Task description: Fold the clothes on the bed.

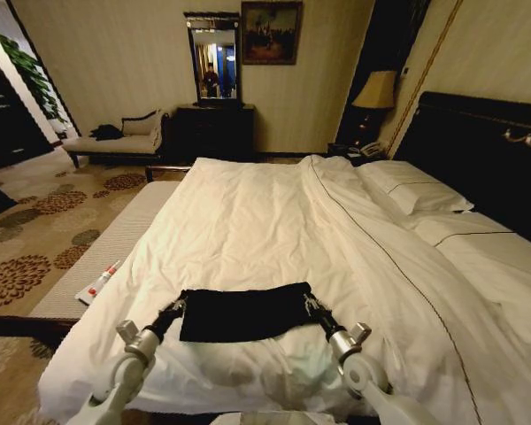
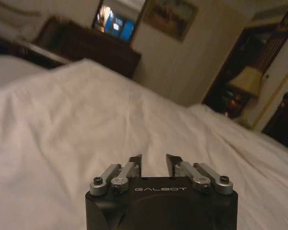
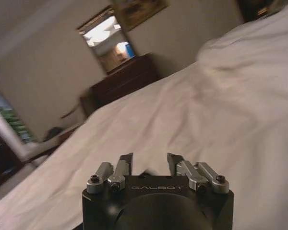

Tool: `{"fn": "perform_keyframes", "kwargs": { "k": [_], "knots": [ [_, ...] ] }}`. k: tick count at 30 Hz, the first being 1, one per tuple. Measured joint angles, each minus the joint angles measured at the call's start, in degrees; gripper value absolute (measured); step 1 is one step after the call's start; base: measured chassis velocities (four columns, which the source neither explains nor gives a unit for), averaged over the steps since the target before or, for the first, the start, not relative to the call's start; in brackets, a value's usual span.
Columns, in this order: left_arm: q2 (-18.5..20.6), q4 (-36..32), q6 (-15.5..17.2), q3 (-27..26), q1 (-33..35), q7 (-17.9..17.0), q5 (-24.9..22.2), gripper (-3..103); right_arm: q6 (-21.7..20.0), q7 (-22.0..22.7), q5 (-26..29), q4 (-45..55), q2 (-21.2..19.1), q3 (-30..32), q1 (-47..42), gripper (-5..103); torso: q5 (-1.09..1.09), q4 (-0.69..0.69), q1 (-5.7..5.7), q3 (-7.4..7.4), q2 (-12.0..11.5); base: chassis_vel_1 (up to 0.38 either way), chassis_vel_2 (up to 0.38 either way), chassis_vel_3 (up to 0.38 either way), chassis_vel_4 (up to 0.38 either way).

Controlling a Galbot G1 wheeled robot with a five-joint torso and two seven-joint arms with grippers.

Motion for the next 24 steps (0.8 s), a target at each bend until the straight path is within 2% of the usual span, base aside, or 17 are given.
{"fn": "perform_keyframes", "kwargs": {
  "k": [2, 3, 4, 5, 6, 8, 9, 11, 12, 13, 14, 15, 16, 17, 18, 19, 24],
  "knots": [
    [0.8, -2.4, 0.2, -1.8, -0.6, -0.6, -1.6, 45, -1.2, 8.0, 1.0, 1.9, -0.5, 0.8, 1.0, 49, 0.01, 0.0, 0.0, 0.0, 0.0, 0.0, 0.0, 0.0, 0.0],
    [1.2, -3.5, 0.6, -2.3, -1.2, -1.0, -2.7, 45, -1.7, 11.3, 1.9, 2.5, -0.6, 1.1, 1.8, 55, 0.01, 0.01, 0.0, 0.01, 0.0, 0.0, 0.0, 0.0, 0.0],
    [1.2, -3.5, 0.6, -2.3, -1.2, -1.0, -2.7, 45, -1.7, 11.3, 1.9, 2.5, -0.6, 1.1, 1.8, 55, 0.01, 0.01, 0.0, 0.01, 0.0, 0.0, 0.0, 0.0, 0.0],
    [1.6, -4.6, 1.5, -2.4, -2.4, -1.8, -4.7, 50, -2.2, 14.1, 3.1, 2.8, -0.8, 1.3, 3.3, 60, 0.01, 0.0, 0.01, 0.01, 0.0, 0.0, 0.0, 0.0, 0.0],
    [1.8, -5.0, 2.3, -2.3, -3.4, -2.7, -6.3, 55, -2.5, 15.0, 3.9, 2.8, -0.9, 1.4, 4.4, 60, 0.02, -0.01, 0.0, 0.01, 0.0, 0.0, 0.0, 0.0, 0.0],
    [2.6, -4.6, 6.9, -0.3, -7.9, -7.1, -8.9, 66, -4.2, 15.4, 7.3, 2.3, -1.8, 0.3, 8.5, 71, 0.01, -0.01, 0.0, 0.0, 0.0, 0.0, 0.0, 0.0, 0.0],
    [2.6, -4.6, 6.9, -0.3, -7.9, -7.1, -8.9, 66, -4.2, 15.4, 7.3, 2.3, -1.8, 0.3, 8.5, 71, 0.01, -0.01, 0.0, 0.0, 0.0, 0.0, 0.0, 0.0, 0.0],
    [3.4, -2.5, 12.3, 3.1, -11.7, -11.4, -6.8, 77, -7.9, 15.5, 10.3, 1.6, -2.6, -2.3, 13.2, 82, 0.01, -0.02, 0.01, 0.01, 0.0, 0.0, 0.0, 0.0, 0.0],
    [3.8, -1.2, 14.8, 5.4, -13.6, -13.2, -5.0, 77, -11.0, 15.6, 11.9, 1.1, -3.1, -4.2, 15.9, 88, -0.01, 0.02, 0.01, 0.01, 0.0, 0.0, 0.0, 0.0, 0.0],
    [4.2, -0.1, 16.7, 8.0, -15.3, -14.7, -3.1, 82, -13.6, 16.2, 13.2, 0.4, -3.5, -6.1, 18.3, 88, -0.01, 0.01, 0.02, 0.02, 0.0, 0.0, 0.0, 0.0, 0.0],
    [4.7, 1.2, 18.5, 10.6, -16.9, -16.5, -0.8, 88, -16.6, 17.9, 14.1, -0.4, -3.7, -8.3, 20.9, 93, -0.01, 0.01, 0.03, 0.02, 0.0, 0.0, 0.0, 0.0, 0.0],
    [4.7, 1.2, 18.5, 10.6, -16.9, -16.5, -0.8, 88, -16.6, 17.9, 14.1, -0.4, -3.7, -8.3, 20.9, 93, -0.01, 0.01, 0.03, 0.02, 0.0, 0.0, 0.0, 0.0, 0.0],
    [5.1, 1.9, 19.7, 12.9, -17.7, -17.5, 0.7, 93, -19.7, 19.9, 14.7, -1.3, -3.8, -10.6, 23.1, 97, 0.01, 0.0, 0.03, 0.02, 0.0, 0.0, 0.0, 0.0, 0.0],
    [5.3, 2.3, 20.4, 14.1, -18.0, -18.1, 1.6, 93, -21.2, 21.2, 15.0, -1.7, -3.8, -11.7, 24.1, 99, 0.0, 0.01, 0.03, 0.03, 0.0, 0.0, 0.0, 0.0, 0.0],
    [5.7, 2.9, 21.6, 16.6, -18.2, -19.2, 3.7, 99, -24.4, 24.2, 15.5, -2.5, -3.8, -13.9, 25.8, 99, 0.0, 0.01, 0.03, 0.02, 0.0, 0.0, 0.0, 0.0, 0.0],
    [6.0, 3.0, 22.2, 17.8, -18.0, -19.7, 4.9, 99, -26.3, 26.2, 15.8, -2.8, -3.8, -15.1, 26.3, 100, 0.0, 0.01, 0.03, 0.02, 0.0, 0.0, 0.0, 0.0, 0.0],
    [6.7, 2.2, 24.3, 19.2, -15.2, -21.1, 6.3, 100, -29.6, 30.2, 15.9, -1.3, -4.4, -16.4, 24.6, 100, 0.0, 0.01, 0.02, 0.01, 0.0, 0.0, 0.0, 0.0, 0.0]
  ]
}}
